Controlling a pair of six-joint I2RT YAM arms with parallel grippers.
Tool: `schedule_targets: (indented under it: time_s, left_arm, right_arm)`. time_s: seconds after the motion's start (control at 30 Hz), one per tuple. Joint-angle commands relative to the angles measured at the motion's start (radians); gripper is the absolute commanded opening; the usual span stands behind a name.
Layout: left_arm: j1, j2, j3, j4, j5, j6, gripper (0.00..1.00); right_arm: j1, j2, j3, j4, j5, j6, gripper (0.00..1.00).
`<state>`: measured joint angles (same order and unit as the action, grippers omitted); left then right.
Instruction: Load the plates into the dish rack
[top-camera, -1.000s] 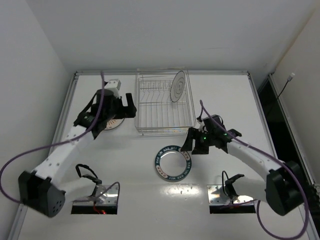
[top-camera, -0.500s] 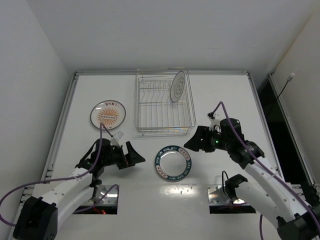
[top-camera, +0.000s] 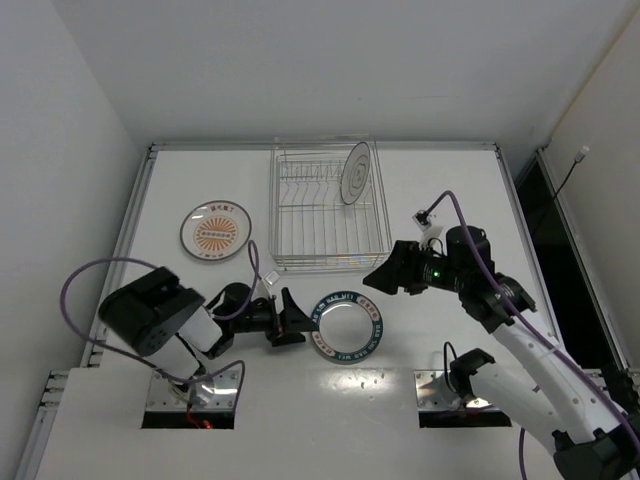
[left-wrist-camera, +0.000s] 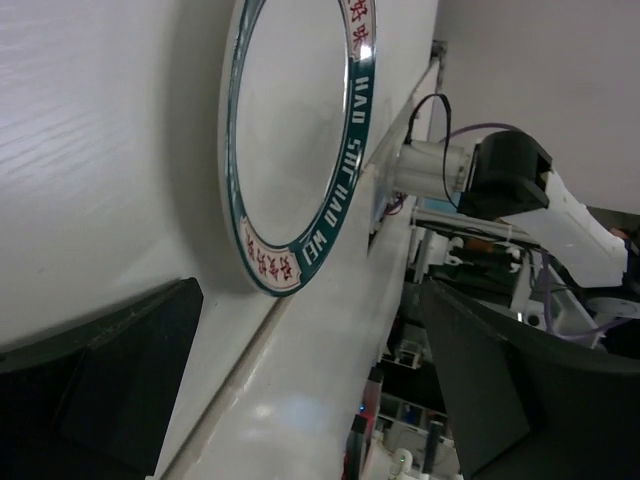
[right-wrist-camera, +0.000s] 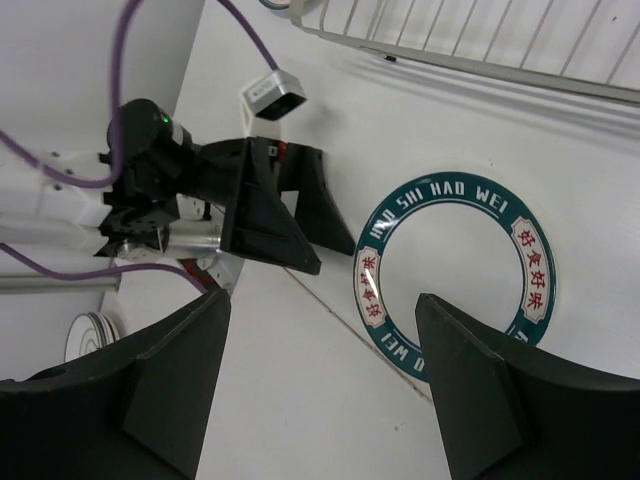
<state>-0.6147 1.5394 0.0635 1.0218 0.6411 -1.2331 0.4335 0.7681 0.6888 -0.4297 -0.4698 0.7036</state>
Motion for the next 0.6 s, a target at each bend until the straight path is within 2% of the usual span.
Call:
schedule_targets:
  time_s: [0.0,0.03,0.2,0.37,0.43,0.57]
  left_arm:
    - [-0.046,0.193,-0.019,0.418,-0.031,-0.110,0.91]
    - [-0.056,0.299,-0.019,0.543,-0.031,-0.158,0.90]
    - [-0.066,0.561,0.001,0.878,-0.006,-0.290,0.75]
    - [-0.089,0.565,0.032,0.862,0.011,-0.287,0.72]
    - [-0.115,0.523,0.061,0.770,0.011,-0.247,0.72]
    - [-0.137,0.426,0.105,0.572,0.000,-0.159,0.62]
  right_arm:
    - [-0.001,0.039,0.084,0.028,-0.020,-0.038,0.72]
    - [-0.001,0.039,0.084,0.028,-0.020,-0.053,0.72]
    - [-0.001,0.048,0.107,-0.010,0.014,-0.079,0.72]
    - [-0.001,0.019,0.088,-0.011,0.023,-0.079,0.73]
    - [-0.001,0.010,0.087,-0.011,0.023,-0.079,0.73]
    - [-0.001,0.010,0.078,-0.020,0.023,-0.079,0.73]
